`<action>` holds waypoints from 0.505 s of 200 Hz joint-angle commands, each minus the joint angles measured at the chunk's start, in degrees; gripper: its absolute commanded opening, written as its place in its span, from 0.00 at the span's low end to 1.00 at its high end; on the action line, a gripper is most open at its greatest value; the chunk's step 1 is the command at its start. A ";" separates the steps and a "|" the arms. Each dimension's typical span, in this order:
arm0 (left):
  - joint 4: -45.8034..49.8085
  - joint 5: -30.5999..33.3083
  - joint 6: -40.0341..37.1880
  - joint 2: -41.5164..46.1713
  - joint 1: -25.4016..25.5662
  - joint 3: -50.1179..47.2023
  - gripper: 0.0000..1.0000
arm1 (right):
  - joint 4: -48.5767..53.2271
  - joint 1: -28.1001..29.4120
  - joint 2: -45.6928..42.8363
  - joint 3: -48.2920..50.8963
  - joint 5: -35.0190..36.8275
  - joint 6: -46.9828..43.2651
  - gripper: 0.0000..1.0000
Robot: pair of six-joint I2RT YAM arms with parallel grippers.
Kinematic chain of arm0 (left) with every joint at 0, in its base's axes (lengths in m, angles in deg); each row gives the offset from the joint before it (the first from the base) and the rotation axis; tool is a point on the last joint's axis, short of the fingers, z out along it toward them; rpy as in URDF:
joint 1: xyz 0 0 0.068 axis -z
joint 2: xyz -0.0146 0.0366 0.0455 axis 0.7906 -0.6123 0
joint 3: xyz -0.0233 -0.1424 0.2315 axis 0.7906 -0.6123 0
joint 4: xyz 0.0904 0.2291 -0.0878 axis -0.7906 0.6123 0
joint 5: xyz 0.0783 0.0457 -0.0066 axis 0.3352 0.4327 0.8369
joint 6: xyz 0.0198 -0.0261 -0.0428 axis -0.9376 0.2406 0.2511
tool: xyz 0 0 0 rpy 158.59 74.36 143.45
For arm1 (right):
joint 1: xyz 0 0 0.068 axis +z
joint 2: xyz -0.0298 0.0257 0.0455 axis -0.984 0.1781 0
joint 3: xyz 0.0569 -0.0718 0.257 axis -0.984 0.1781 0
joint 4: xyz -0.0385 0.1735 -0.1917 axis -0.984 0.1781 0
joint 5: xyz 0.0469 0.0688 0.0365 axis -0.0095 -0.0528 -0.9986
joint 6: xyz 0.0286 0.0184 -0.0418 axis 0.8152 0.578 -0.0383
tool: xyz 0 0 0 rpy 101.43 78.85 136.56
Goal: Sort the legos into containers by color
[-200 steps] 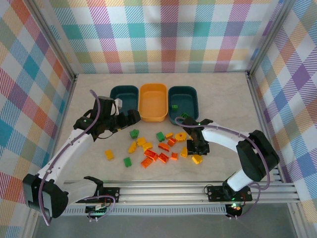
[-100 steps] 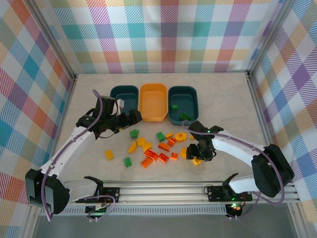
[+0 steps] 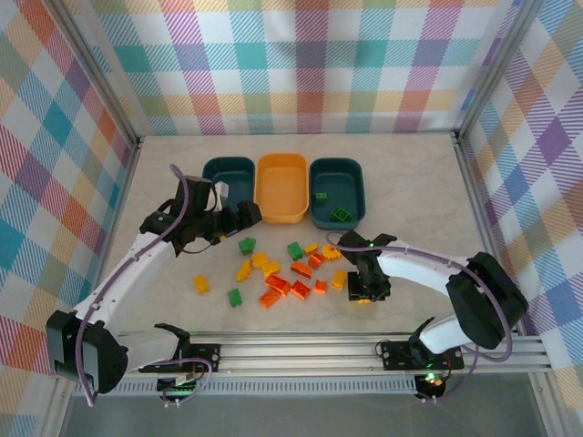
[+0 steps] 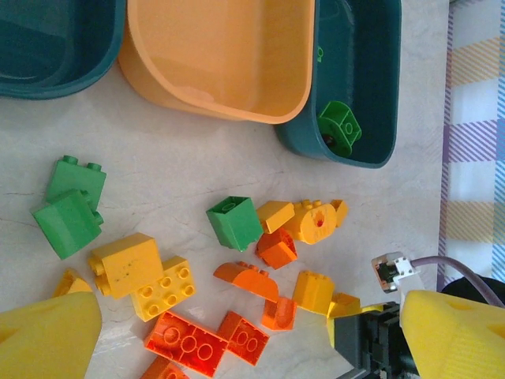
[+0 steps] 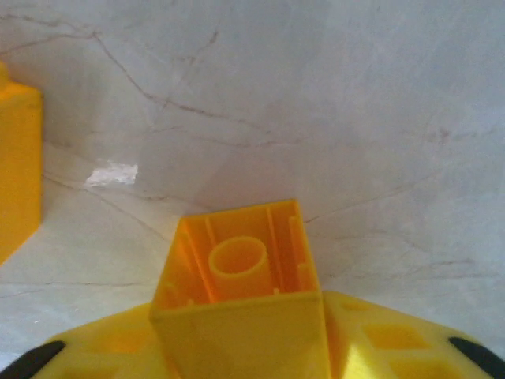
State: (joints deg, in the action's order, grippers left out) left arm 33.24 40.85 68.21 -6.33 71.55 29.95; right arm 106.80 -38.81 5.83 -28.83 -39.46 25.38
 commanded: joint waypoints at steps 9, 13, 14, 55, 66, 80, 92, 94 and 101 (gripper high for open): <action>-0.42 1.44 0.71 2.18 -0.43 -1.04 0.97 | 1.54 0.88 -2.18 -3.20 3.77 -0.06 0.26; -0.39 1.98 0.83 2.34 -0.41 -1.11 0.97 | 1.94 0.91 -2.83 -3.47 4.06 -0.13 0.24; -0.35 2.20 0.88 2.37 -0.46 -1.16 0.97 | 2.09 0.91 -3.02 -3.50 4.15 -0.13 0.24; 2.31 10.98 4.34 2.76 -1.24 -2.72 0.98 | 6.40 1.08 -8.55 -10.79 6.90 -2.36 0.18; 3.16 13.58 5.64 2.71 -1.83 -3.30 0.97 | 4.42 1.08 -6.30 -14.96 6.43 -4.45 0.18; 3.41 14.81 7.25 2.64 -3.34 -4.68 0.97 | 0.66 1.13 -0.40 -22.30 4.90 -7.69 0.18; 2.98 14.35 8.70 2.80 -5.33 -6.26 0.97 | -3.14 1.26 6.22 -29.27 3.18 -10.55 0.18; 2.89 14.19 8.91 2.92 -5.64 -6.51 0.98 | -3.90 1.26 7.44 -30.57 3.05 -10.98 0.18; 2.71 13.69 9.62 3.06 -6.79 -7.45 0.97 | -5.81 1.26 11.40 -34.43 2.64 -12.54 0.18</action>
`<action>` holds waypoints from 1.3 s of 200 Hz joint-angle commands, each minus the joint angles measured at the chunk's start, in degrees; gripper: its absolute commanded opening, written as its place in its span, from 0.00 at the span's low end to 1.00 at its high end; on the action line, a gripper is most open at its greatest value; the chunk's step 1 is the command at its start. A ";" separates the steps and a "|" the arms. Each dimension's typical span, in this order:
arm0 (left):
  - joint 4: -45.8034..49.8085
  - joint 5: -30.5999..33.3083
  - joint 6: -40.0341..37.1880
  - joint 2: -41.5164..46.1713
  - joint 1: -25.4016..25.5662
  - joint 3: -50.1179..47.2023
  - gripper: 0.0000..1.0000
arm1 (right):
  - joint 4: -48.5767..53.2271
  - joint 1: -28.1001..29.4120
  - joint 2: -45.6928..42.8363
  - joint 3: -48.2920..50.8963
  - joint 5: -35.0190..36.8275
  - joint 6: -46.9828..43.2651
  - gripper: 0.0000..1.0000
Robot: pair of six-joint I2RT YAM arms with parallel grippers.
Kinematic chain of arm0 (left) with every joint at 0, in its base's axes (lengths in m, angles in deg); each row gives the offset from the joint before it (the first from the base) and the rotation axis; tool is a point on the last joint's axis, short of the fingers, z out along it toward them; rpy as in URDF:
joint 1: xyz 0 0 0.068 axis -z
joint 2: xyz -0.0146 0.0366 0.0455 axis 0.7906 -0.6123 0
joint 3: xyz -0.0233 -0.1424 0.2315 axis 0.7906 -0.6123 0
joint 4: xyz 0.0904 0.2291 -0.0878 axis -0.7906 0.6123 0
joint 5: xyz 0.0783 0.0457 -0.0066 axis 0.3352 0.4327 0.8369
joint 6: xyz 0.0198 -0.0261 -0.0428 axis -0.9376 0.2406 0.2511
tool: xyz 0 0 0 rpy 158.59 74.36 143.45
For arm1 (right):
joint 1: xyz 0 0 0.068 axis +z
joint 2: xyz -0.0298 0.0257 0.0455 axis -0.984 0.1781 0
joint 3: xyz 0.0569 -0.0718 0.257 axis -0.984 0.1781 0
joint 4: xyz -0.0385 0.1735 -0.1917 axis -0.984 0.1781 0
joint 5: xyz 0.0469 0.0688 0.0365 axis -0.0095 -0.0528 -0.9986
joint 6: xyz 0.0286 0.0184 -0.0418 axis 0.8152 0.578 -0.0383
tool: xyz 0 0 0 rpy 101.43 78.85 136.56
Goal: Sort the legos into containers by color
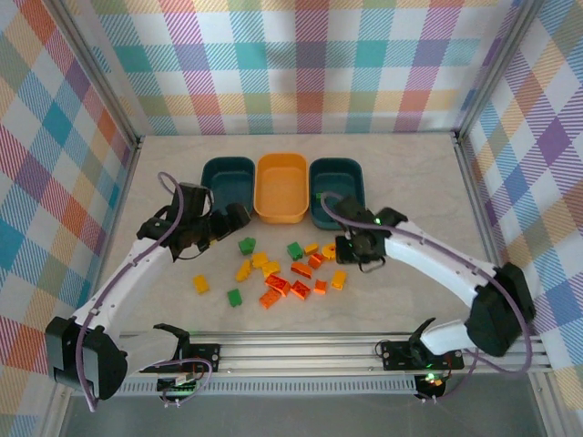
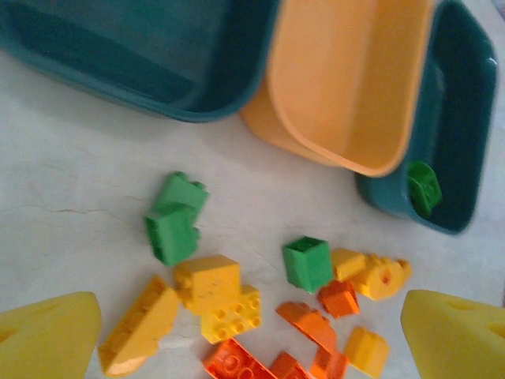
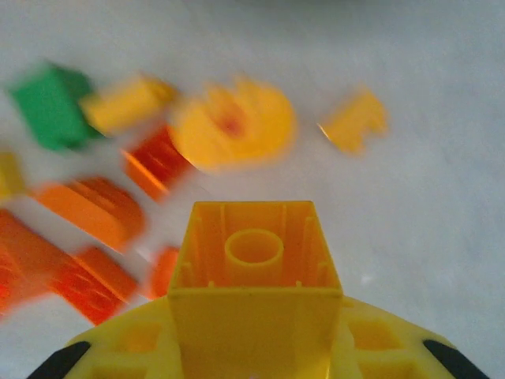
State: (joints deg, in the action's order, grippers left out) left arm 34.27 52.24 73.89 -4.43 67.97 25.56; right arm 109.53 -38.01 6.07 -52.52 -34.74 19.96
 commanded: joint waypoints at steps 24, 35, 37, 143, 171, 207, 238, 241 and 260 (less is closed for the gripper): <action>2.38 1.16 4.79 2.02 -5.35 -6.13 0.97 | -9.50 0.45 24.87 -26.61 -3.60 -11.44 0.18; 3.23 0.80 4.45 2.79 -5.43 -7.46 0.97 | -8.12 0.45 30.53 -34.17 -4.09 -12.93 0.18; 3.48 0.84 4.47 3.07 -5.44 -7.69 0.97 | -7.68 0.45 31.71 -35.56 -4.14 -13.18 0.18; 6.15 -0.88 2.90 7.61 -5.62 -12.36 0.96 | 2.94 0.19 49.18 -64.01 -2.34 -17.58 0.54; 8.73 3.97 3.78 6.55 -5.58 -11.55 0.95 | -3.03 0.58 37.32 -46.43 -0.60 -14.93 0.56; 15.42 12.12 7.70 9.01 -5.62 -12.36 0.95 | -10.46 1.07 19.54 -17.33 1.88 -7.43 0.59; 15.29 11.41 8.52 6.70 -5.71 -15.81 0.89 | -10.74 1.07 9.99 -2.89 2.42 -3.75 0.61; 15.09 11.01 8.59 6.22 -5.66 -16.13 0.89 | -10.52 1.07 9.46 -2.34 2.26 -3.55 0.61; 13.80 11.05 8.87 4.11 -5.79 -17.70 0.84 | -9.47 1.07 6.31 1.65 0.75 -2.15 0.61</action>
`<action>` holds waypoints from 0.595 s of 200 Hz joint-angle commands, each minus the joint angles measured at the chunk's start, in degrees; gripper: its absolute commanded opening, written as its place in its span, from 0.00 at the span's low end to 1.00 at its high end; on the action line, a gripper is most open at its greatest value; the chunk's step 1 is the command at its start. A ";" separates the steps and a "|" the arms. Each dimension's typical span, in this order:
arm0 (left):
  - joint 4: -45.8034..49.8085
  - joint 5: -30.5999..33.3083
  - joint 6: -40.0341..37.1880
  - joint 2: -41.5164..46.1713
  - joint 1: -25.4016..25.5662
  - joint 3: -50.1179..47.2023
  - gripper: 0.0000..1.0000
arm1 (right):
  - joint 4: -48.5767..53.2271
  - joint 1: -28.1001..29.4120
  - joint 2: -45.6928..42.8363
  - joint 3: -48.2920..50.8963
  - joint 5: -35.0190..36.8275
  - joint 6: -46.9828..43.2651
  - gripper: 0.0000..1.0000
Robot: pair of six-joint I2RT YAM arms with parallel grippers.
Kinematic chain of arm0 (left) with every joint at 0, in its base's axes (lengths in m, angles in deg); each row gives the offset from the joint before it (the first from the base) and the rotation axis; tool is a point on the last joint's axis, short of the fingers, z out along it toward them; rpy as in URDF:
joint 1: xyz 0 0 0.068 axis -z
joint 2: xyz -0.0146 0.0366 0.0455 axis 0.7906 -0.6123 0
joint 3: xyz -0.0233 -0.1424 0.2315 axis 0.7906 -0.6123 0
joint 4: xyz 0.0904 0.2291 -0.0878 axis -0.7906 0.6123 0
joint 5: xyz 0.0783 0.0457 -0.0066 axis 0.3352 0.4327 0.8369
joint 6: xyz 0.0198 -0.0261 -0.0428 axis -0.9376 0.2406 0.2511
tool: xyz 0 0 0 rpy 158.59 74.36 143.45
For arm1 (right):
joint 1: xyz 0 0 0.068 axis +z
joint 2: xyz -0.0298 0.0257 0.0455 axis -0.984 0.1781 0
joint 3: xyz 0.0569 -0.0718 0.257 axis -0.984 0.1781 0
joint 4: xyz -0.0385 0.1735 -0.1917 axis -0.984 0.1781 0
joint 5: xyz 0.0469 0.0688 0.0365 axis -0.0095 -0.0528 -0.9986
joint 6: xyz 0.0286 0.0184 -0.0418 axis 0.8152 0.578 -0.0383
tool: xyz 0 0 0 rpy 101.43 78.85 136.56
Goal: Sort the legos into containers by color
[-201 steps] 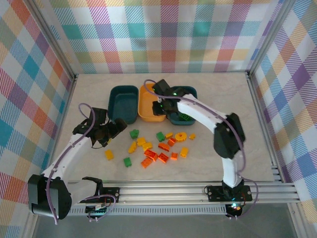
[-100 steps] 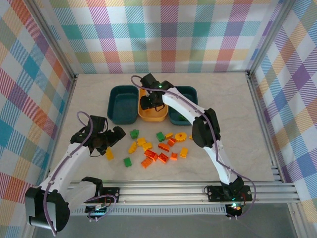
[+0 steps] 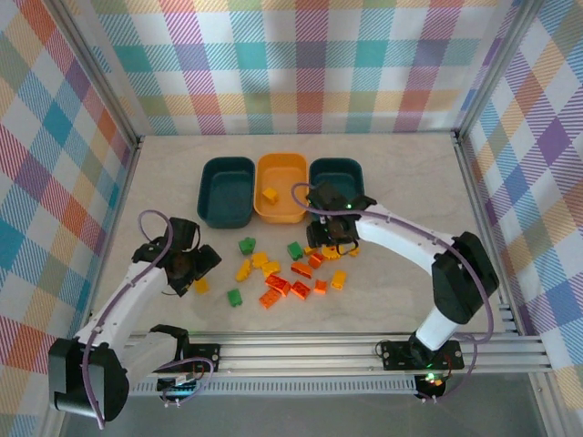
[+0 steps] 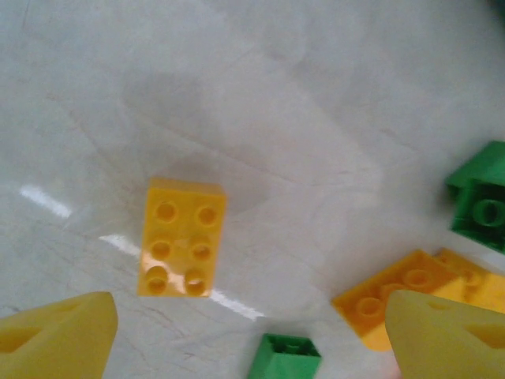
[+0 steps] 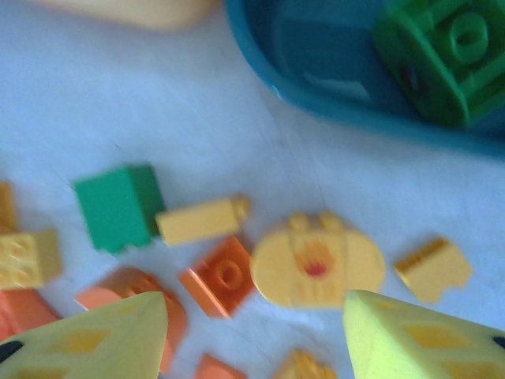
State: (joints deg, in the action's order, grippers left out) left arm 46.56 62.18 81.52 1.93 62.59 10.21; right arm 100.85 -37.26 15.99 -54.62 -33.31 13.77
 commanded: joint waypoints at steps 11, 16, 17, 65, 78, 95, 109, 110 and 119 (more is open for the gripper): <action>0.65 1.52 1.49 -2.68 -0.42 -3.11 0.82 | -0.70 0.32 -5.23 5.89 -1.57 5.06 0.61; -0.04 1.52 1.47 -2.78 -0.42 -3.61 0.81 | -0.87 0.32 -5.86 6.79 -1.96 5.41 0.61; -0.23 1.50 1.44 -2.83 -0.42 -3.70 0.81 | -0.83 0.32 -5.98 6.96 -2.07 5.45 0.61; -8.72 -0.54 1.18 -8.68 -0.40 -6.61 0.68 | -0.68 0.32 -9.87 10.66 -1.14 6.37 0.61; -10.33 -0.92 0.50 -10.10 -0.34 -6.24 0.61 | -0.35 0.32 -10.84 10.75 -0.62 6.27 0.61; -10.71 -0.70 -0.89 -10.99 -0.37 -5.24 0.48 | -0.05 0.32 -12.13 10.86 0.06 6.13 0.61; -10.11 0.23 -1.86 -10.59 -0.42 -4.28 0.39 | 0.10 0.32 -12.83 10.99 0.77 5.81 0.61; -10.10 0.20 -1.89 -10.51 -0.37 -4.25 0.39 | 0.10 0.32 -12.89 11.00 0.84 5.78 0.61; -9.72 0.34 -2.42 -9.79 -0.40 -3.27 0.36 | 0.31 0.24 -13.27 10.93 1.49 5.53 0.61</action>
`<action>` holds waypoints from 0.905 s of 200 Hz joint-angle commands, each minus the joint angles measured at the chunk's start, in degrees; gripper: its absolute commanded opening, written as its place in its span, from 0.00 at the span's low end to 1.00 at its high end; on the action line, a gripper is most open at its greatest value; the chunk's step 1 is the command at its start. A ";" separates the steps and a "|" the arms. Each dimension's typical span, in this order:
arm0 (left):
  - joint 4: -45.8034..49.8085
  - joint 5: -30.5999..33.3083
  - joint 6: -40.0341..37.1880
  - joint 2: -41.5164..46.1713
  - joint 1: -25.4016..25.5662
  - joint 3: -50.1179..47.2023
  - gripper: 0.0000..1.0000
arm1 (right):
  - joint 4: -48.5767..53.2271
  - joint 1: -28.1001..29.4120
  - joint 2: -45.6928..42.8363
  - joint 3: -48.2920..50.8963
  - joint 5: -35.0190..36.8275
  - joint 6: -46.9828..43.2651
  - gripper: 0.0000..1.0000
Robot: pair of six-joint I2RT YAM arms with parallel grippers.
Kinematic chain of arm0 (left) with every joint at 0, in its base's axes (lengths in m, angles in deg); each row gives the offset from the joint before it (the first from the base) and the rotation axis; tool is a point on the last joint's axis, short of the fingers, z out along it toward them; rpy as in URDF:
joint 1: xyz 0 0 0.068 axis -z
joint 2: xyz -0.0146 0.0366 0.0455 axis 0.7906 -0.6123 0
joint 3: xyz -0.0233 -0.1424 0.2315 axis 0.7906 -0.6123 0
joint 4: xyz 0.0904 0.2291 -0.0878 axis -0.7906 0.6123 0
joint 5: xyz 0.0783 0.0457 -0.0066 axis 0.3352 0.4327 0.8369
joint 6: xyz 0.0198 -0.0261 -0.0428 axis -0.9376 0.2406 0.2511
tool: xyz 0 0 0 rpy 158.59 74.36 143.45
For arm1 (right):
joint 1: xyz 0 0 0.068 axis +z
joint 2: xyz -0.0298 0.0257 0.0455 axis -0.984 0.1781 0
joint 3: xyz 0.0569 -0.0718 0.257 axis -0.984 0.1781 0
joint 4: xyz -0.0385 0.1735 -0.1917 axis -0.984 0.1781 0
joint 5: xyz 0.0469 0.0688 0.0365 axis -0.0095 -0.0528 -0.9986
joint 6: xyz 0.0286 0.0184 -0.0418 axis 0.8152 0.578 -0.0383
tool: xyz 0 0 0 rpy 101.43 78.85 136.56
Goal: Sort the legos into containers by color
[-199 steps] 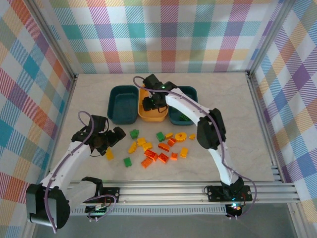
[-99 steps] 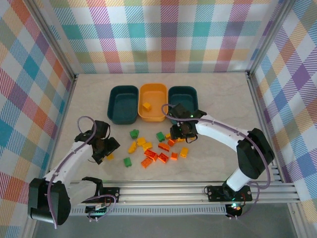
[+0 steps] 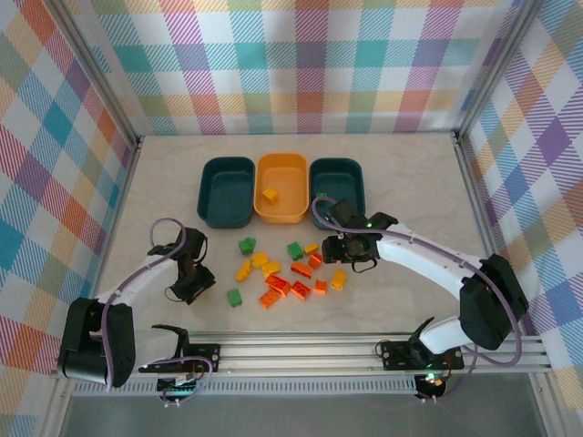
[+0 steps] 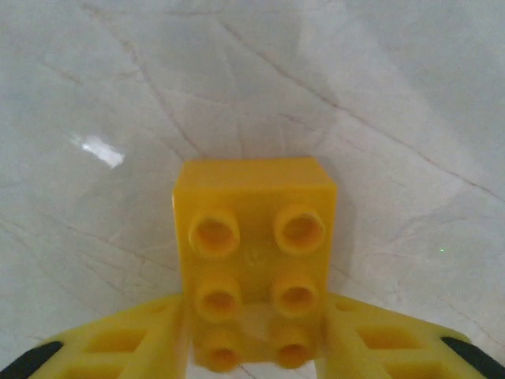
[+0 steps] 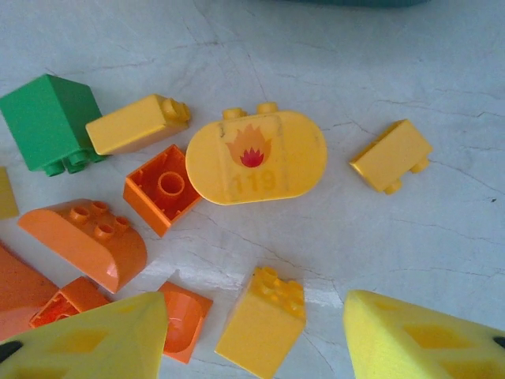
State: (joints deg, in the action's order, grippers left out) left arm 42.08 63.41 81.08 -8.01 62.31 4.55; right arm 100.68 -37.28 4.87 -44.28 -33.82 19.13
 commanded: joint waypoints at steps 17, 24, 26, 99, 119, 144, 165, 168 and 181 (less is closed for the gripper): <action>-4.69 -1.76 -3.21 2.55 -0.03 4.86 0.32 | 1.88 0.01 -2.76 0.07 3.61 -0.01 0.61; -4.29 -1.69 -3.42 3.69 0.14 6.32 0.32 | 2.19 -0.25 -3.19 -0.03 3.91 -0.10 0.61; -4.12 -1.61 -3.49 3.99 0.18 6.81 0.32 | 2.24 -0.38 -3.33 -0.03 3.94 -0.12 0.61; -9.15 -8.65 -7.94 -15.76 6.63 35.61 0.32 | 1.66 -5.30 -6.90 2.37 3.03 -0.32 0.61; -11.30 -9.29 -8.73 -25.30 9.55 44.69 0.32 | 2.49 -6.73 -8.66 3.61 3.09 0.31 0.61; -10.41 -10.64 -8.86 -36.87 10.63 56.36 0.33 | 2.63 -7.47 -11.53 6.01 2.24 1.73 0.62; -8.23 -12.39 -9.93 -45.35 11.35 65.70 0.33 | 3.18 -7.48 -13.42 7.53 0.98 2.94 0.62; -8.05 -12.79 -10.17 -46.40 11.50 66.88 0.34 | 3.30 -7.48 -13.64 7.74 0.80 3.15 0.61; -7.21 -13.74 -11.11 -49.84 11.94 71.45 0.36 | 4.12 -7.48 -14.37 8.35 0.03 3.91 0.61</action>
State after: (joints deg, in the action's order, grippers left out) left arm 31.80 52.61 72.64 -53.01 73.50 68.38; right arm 102.69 -44.58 -7.64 -37.27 -31.76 20.63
